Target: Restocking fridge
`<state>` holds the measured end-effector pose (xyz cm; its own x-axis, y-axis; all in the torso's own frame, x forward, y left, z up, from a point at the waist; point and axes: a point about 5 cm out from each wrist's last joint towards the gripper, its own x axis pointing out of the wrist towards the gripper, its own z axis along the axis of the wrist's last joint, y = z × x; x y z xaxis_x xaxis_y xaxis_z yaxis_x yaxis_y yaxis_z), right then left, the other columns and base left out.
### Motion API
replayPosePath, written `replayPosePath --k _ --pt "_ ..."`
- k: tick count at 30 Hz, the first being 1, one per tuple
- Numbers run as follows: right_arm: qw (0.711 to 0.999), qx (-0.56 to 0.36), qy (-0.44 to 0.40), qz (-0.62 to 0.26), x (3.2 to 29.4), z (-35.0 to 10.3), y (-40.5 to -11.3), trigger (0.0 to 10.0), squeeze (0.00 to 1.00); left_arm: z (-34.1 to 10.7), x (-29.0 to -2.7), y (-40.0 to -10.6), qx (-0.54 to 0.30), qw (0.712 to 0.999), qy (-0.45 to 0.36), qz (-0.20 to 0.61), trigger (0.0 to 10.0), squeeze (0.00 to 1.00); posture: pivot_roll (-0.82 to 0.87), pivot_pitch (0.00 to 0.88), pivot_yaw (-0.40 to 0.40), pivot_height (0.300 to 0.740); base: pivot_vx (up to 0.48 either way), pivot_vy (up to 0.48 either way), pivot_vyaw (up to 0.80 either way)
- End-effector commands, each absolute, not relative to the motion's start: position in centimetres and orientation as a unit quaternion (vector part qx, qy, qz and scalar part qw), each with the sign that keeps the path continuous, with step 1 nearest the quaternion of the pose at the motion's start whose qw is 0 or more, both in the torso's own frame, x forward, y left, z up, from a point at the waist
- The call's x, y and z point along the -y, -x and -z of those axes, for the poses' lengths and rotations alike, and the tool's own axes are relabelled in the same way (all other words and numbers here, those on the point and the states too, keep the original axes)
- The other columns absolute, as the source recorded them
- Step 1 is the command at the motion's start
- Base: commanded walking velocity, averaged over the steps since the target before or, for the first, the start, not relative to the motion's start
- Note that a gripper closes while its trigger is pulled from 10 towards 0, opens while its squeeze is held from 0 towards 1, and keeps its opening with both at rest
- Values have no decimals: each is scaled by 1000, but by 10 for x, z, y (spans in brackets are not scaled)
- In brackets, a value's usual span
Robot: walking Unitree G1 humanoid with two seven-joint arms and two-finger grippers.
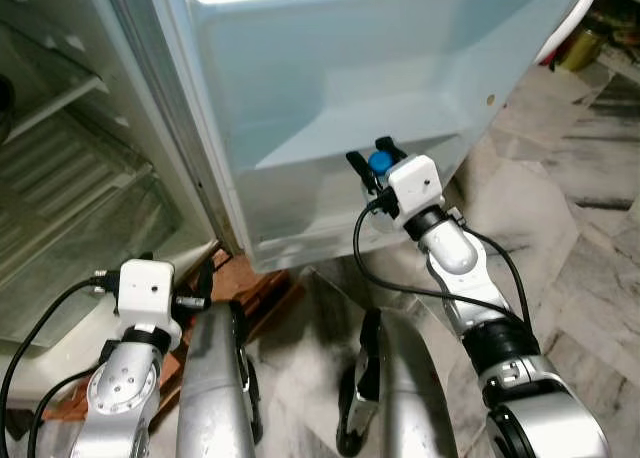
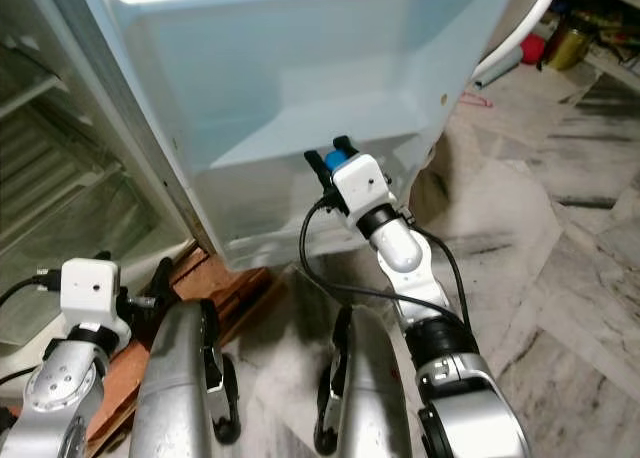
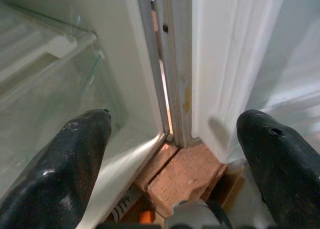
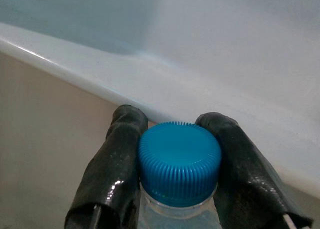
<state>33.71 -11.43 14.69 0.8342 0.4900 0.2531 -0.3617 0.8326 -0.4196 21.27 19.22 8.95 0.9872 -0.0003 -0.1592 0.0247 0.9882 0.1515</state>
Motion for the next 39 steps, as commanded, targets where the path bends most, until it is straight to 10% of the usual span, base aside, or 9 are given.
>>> replayPosePath --k 1,24,39 --pt "924 208 219 -234 107 -157 -341 10000 0 -92 -195 -209 -82 993 -85 3 10000 0 222 270 -45 576 0 0 0" --pt "877 249 309 -271 79 -160 -354 10000 0 -112 -194 -192 -80 993 -88 -1 10000 0 281 359 -35 556 0 0 0" --pt "943 91 238 -214 95 -122 -364 10000 0 -117 -192 -183 -92 992 -89 5 10000 0 323 397 -27 556 0 0 0"
